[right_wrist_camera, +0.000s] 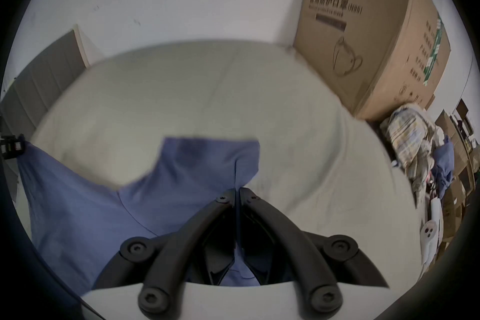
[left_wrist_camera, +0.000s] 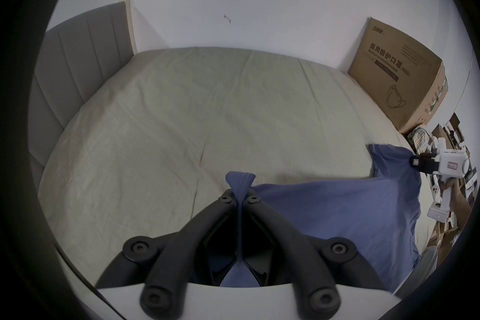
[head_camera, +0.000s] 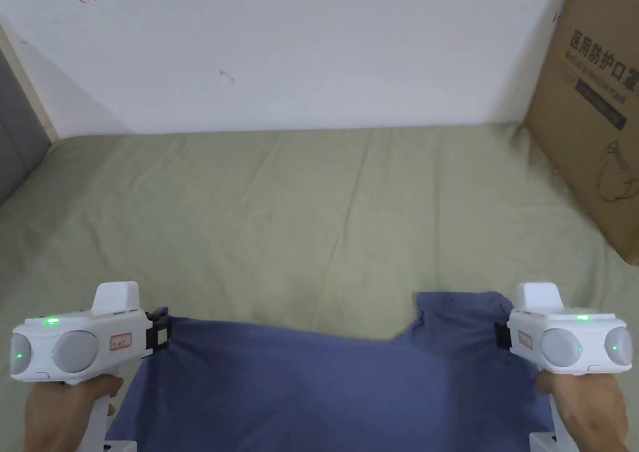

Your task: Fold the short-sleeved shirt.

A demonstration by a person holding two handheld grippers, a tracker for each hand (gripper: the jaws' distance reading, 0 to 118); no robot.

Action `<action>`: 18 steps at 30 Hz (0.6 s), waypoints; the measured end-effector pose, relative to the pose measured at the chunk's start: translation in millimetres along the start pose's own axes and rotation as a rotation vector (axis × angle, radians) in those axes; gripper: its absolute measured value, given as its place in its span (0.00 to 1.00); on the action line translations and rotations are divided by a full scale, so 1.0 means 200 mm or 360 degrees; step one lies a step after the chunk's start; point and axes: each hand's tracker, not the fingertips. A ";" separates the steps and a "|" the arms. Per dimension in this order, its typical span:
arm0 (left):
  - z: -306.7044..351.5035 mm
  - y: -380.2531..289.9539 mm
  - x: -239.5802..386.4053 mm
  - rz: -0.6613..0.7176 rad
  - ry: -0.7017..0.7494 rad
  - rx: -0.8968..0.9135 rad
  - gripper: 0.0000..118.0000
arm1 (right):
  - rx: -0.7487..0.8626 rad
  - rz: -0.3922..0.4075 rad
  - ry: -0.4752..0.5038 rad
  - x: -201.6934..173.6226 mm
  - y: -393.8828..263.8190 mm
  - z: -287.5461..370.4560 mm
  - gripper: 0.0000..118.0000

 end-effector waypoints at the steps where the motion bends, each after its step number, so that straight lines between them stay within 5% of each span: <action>1: 0.04 0.02 0.01 -0.0002 0.0012 0.0022 0.00 | 0.0055 0.0025 -0.0003 0.00 0.03 0.07 0.00; 18: 1.03 1.06 0.13 -0.0075 0.0152 0.0880 0.00 | 0.1168 0.0025 0.0017 -0.01 1.13 1.25 0.00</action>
